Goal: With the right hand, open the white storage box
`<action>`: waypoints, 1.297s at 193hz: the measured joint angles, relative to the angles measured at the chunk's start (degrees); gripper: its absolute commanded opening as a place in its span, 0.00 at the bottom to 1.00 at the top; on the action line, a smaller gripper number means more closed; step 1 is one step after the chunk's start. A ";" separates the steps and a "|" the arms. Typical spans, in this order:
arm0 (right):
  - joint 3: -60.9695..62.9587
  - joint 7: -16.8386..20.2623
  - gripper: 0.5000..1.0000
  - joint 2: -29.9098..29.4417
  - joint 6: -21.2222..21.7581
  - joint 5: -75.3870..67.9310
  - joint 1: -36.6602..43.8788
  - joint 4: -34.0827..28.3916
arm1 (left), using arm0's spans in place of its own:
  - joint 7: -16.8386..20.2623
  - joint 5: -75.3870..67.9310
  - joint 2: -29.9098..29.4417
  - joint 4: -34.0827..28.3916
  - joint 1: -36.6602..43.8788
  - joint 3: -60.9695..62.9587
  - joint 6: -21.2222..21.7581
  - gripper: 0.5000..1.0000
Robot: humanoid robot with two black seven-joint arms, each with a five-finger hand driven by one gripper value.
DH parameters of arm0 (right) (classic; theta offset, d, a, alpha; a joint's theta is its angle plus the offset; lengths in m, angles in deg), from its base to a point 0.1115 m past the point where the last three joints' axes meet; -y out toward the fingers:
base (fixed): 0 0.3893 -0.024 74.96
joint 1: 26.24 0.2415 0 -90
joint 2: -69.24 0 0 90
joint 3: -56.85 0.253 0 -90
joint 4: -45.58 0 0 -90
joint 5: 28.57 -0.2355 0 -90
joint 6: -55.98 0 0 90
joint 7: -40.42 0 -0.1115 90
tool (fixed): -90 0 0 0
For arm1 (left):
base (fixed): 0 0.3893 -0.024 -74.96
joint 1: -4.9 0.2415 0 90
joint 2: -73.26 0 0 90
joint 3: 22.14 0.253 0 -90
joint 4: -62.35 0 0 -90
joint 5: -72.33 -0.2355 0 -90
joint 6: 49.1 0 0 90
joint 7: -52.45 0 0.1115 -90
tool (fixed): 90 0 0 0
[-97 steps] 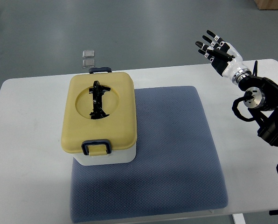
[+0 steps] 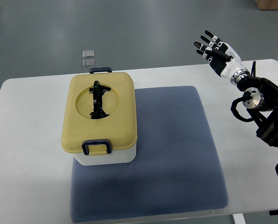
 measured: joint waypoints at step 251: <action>-8.87 -1.07 0.85 3.07 4.48 2.18 5.49 -2.73 | -0.01 -0.04 0.00 0.16 0.00 0.00 -0.02 1.00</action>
